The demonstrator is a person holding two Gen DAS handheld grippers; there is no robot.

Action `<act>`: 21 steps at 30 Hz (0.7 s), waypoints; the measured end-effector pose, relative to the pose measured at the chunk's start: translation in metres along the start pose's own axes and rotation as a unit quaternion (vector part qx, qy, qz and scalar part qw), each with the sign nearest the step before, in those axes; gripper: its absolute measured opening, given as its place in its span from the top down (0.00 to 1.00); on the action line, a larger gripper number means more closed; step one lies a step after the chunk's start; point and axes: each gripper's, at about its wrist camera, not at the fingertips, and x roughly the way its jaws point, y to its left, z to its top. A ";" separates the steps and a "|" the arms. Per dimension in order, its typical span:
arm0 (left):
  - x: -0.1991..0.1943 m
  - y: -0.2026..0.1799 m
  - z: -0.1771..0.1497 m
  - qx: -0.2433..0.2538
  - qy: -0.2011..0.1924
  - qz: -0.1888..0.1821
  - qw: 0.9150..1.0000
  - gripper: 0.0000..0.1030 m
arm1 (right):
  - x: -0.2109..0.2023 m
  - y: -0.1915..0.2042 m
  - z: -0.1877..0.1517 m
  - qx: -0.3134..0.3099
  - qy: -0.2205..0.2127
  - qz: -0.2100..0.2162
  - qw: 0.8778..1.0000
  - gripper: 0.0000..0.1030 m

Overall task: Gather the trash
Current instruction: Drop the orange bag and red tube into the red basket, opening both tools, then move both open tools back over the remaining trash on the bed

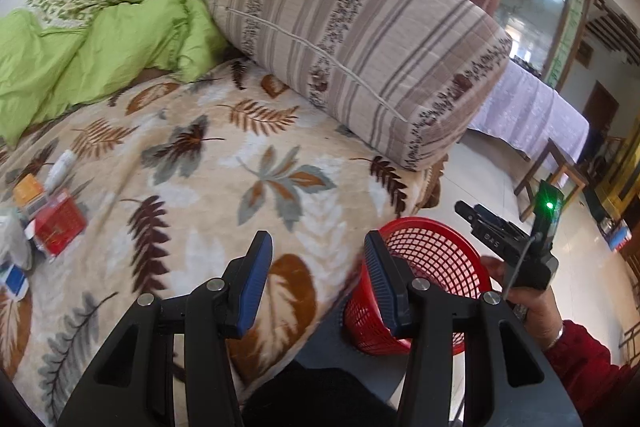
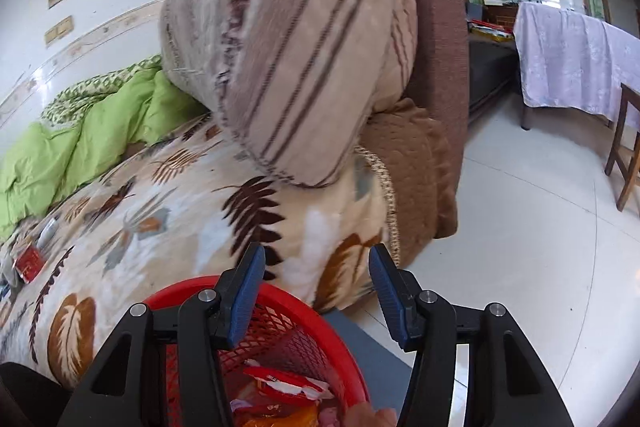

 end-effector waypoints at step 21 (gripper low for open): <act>-0.092 0.112 -0.045 -0.082 -0.045 0.089 0.992 0.55 | -0.098 0.088 0.008 -0.060 -0.044 0.046 0.996 0.39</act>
